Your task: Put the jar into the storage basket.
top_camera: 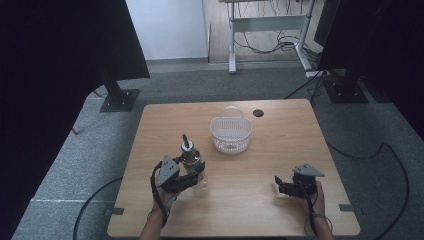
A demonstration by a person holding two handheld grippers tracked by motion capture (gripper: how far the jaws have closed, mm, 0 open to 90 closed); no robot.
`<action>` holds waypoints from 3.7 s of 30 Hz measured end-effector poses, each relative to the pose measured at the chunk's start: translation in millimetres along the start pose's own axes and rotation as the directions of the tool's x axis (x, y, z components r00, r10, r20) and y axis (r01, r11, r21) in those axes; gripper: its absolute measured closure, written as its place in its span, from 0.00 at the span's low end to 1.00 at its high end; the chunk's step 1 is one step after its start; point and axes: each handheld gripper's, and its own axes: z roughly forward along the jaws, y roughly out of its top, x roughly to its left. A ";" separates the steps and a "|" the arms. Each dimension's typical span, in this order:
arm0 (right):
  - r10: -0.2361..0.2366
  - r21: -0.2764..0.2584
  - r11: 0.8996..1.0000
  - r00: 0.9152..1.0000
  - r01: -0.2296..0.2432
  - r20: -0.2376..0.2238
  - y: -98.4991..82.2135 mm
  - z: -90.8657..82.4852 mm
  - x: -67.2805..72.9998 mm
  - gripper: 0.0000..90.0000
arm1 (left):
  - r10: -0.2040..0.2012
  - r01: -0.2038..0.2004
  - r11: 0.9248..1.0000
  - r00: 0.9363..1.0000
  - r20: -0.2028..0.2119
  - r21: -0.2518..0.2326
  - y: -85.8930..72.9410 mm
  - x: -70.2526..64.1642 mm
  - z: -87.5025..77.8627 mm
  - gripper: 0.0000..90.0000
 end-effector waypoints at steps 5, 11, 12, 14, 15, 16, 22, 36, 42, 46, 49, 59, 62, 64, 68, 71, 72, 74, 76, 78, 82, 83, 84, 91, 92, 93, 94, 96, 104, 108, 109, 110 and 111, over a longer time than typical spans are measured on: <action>0.000 0.002 1.000 1.000 0.000 -0.001 -0.1 0.0 -0.3 0.10 | -0.001 0.001 1.000 1.000 -0.007 0.006 2.5 2.2 2.3 0.37; -0.003 0.001 1.000 1.000 0.003 0.003 -0.3 -0.3 0.2 0.10 | -0.005 0.005 1.000 1.000 -0.008 0.002 5.5 3.5 3.1 0.37; -0.004 0.000 1.000 1.000 0.004 0.003 -0.3 -0.4 0.3 0.10 | -0.005 0.005 1.000 1.000 -0.007 0.002 6.2 3.6 3.0 0.37; -0.006 0.001 1.000 1.000 0.006 0.004 -0.4 -0.4 0.5 0.10 | -0.002 0.002 1.000 1.000 -0.007 0.000 7.7 3.4 2.5 0.37; -0.007 0.002 1.000 1.000 0.007 0.005 -0.4 -0.3 0.6 0.10 | -0.002 0.002 1.000 1.000 -0.009 -0.003 8.4 3.2 2.3 0.37; -0.008 0.003 1.000 1.000 0.008 0.005 -0.4 -0.3 0.8 0.10 | -0.002 0.002 1.000 1.000 -0.009 -0.006 9.1 3.2 2.1 0.37; -0.006 -0.001 1.000 1.000 0.006 0.006 -0.6 -0.7 0.6 0.10 | -0.011 0.010 1.000 1.000 -0.009 -0.021 14.7 4.1 3.0 0.37; -0.011 0.005 1.000 1.000 0.011 0.004 -0.5 -0.5 1.2 0.10 | 0.000 0.000 1.000 1.000 -0.004 -0.022 26.9 5.3 15.0 0.37; -0.014 0.007 1.000 1.000 0.014 0.004 -0.4 -0.3 1.4 0.10 | 0.002 -0.002 1.000 1.000 -0.006 -0.017 31.1 6.5 18.9 0.37; -0.018 0.008 1.000 1.000 0.018 0.006 -0.4 -0.2 1.6 0.10 | -0.009 0.009 1.000 1.000 0.005 -0.026 34.1 9.2 20.9 0.37; -0.020 0.009 1.000 1.000 0.020 0.007 -0.3 0.1 1.8 0.10 | -0.006 0.006 1.000 1.000 -0.001 -0.024 36.5 11.1 24.1 0.37; -0.026 0.017 1.000 1.000 0.025 0.007 -0.1 0.8 2.5 0.10 | 0.003 -0.003 1.000 1.000 0.000 -0.019 42.1 12.5 32.3 0.37; -0.025 0.018 1.000 1.000 0.025 0.007 0.0 0.8 2.5 0.10 | 0.008 -0.008 1.000 1.000 -0.002 -0.020 43.8 11.9 33.9 0.37; -0.025 0.019 1.000 1.000 0.025 0.007 0.0 0.9 2.6 0.10 | 0.003 -0.003 1.000 1.000 -0.001 -0.023 45.1 12.0 35.1 0.37; -0.028 0.021 0.999 1.000 0.028 0.008 0.0 1.0 3.0 0.10 | 0.010 -0.010 1.000 1.000 -0.001 -0.022 47.6 11.4 38.0 0.37; -0.030 0.022 0.999 1.000 0.029 0.009 0.1 1.3 3.2 0.10 | 0.011 -0.011 1.000 1.000 0.005 -0.021 49.4 10.8 40.8 0.37; -0.030 0.023 0.999 1.000 0.030 0.009 0.1 1.4 3.3 0.10 | 0.014 -0.014 1.000 1.000 0.004 -0.020 50.0 10.5 41.8 0.37; -0.032 0.024 0.999 0.999 0.032 0.009 0.1 1.4 3.4 0.10 | 0.017 -0.017 1.000 1.000 0.003 -0.019 51.3 10.4 43.8 0.37; -0.033 0.024 0.999 0.999 0.033 0.009 0.2 1.4 3.5 0.10 | 0.019 -0.019 1.000 1.000 0.004 -0.017 52.8 10.5 45.7 0.37; -0.033 0.024 0.999 0.999 0.032 0.008 0.2 1.5 3.4 0.10 | 0.020 -0.020 1.000 1.000 0.004 -0.017 54.6 10.5 47.4 0.37; -0.034 0.026 0.999 0.999 0.034 0.005 0.3 1.8 3.5 0.10 | 0.029 -0.029 0.999 1.000 0.001 -0.016 58.4 9.8 51.0 0.37; -0.035 0.027 0.999 0.999 0.034 0.004 0.3 1.8 3.4 0.10 | 0.032 -0.032 0.999 0.999 -0.003 -0.014 59.2 9.8 51.7 0.37; -0.035 0.028 0.999 0.999 0.035 0.004 0.3 1.8 3.4 0.10 | 0.034 -0.034 0.999 0.999 -0.005 -0.013 59.7 9.9 52.3 0.37; -0.034 0.025 0.999 0.999 0.034 0.002 0.2 1.5 3.3 0.10 | 0.036 -0.036 0.999 0.999 -0.009 -0.003 61.1 9.7 57.1 0.37; -0.035 0.025 0.999 0.999 0.035 0.002 0.2 1.5 3.4 0.10 | 0.035 -0.035 0.999 0.999 -0.009 -0.002 61.3 9.8 57.8 0.37; -0.035 0.025 0.999 0.999 0.035 0.002 0.2 1.5 3.3 0.10 | 0.035 -0.035 0.999 0.999 -0.009 -0.002 61.6 10.0 58.7 0.37; -0.034 0.024 0.999 0.999 0.034 0.001 0.2 1.5 3.2 0.10 | 0.034 -0.034 0.999 0.999 -0.011 -0.004 61.8 10.2 59.1 0.37; -0.030 0.025 0.999 1.000 0.030 0.002 0.2 1.5 3.0 0.10 | 0.031 -0.031 1.000 0.999 -0.010 -0.003 62.4 10.6 59.7 0.37; -0.027 0.023 0.999 1.000 0.027 0.000 0.1 1.3 2.6 0.10 | 0.036 -0.036 0.999 0.999 -0.012 0.006 65.2 12.1 65.0 0.37; -0.025 0.023 0.999 1.000 0.025 -0.003 0.2 1.3 2.4 0.10 | 0.042 -0.042 0.999 0.999 -0.017 0.008 69.1 13.3 68.4 0.37; -0.025 0.024 0.999 1.000 0.025 -0.003 0.2 1.3 2.3 0.10 | 0.042 -0.042 0.999 0.999 -0.018 0.007 69.8 13.5 69.0 0.37; -0.025 0.025 0.999 1.000 0.025 -0.005 0.2 1.5 2.3 0.10 | 0.044 -0.044 0.999 0.999 -0.018 0.009 70.4 13.7 69.5 0.37; -0.025 0.027 0.999 1.000 0.025 -0.007 0.3 1.6 2.2 0.10 | 0.047 -0.046 0.999 0.999 -0.019 0.011 71.2 14.0 70.3 0.37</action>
